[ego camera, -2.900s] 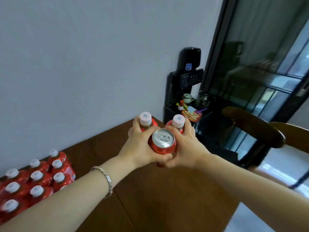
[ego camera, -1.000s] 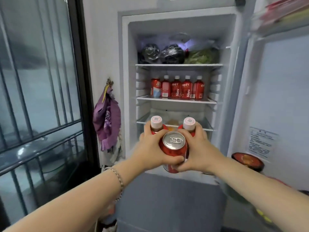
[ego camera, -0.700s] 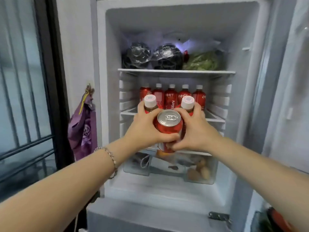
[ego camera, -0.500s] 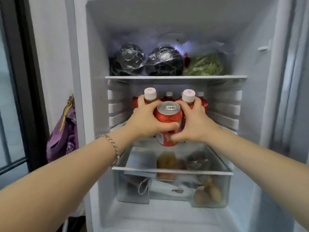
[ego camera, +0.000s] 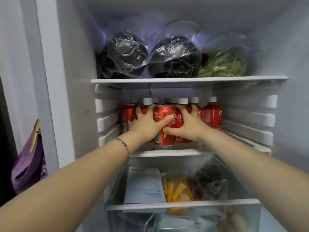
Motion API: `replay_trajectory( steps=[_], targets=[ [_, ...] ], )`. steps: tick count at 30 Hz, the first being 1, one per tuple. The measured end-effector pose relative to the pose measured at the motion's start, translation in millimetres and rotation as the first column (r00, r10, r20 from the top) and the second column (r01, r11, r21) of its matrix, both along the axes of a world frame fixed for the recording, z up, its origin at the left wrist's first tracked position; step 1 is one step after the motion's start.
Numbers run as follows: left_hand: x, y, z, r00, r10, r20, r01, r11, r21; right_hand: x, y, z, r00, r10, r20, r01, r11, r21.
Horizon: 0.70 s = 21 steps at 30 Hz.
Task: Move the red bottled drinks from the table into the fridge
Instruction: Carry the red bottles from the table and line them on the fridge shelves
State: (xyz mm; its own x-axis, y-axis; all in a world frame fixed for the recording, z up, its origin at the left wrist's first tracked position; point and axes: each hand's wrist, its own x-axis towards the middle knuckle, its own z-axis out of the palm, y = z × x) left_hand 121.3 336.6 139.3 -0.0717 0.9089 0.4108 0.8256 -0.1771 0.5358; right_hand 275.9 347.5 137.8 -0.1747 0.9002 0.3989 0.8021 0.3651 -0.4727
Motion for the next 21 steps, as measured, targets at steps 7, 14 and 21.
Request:
replay_trajectory(
  steps=[7,14,21],
  targets=[
    [-9.1,4.9,-10.0,0.944,0.262,-0.200,-0.227,0.957,0.181,-38.9,0.7,-20.8,0.950,-0.310,-0.020,0.306,0.924,0.229],
    [-3.4,10.3,-4.5,0.978,0.202,0.048,-0.205,0.976,0.077,-35.6,4.0,-13.7,0.911,-0.362,-0.196,0.374,0.927,0.030],
    [-3.5,20.2,-1.6,0.970,0.231,0.078,-0.234,0.971,0.037,-37.1,4.2,-20.7,0.909,-0.267,-0.320,0.313,0.944,0.101]
  ],
)
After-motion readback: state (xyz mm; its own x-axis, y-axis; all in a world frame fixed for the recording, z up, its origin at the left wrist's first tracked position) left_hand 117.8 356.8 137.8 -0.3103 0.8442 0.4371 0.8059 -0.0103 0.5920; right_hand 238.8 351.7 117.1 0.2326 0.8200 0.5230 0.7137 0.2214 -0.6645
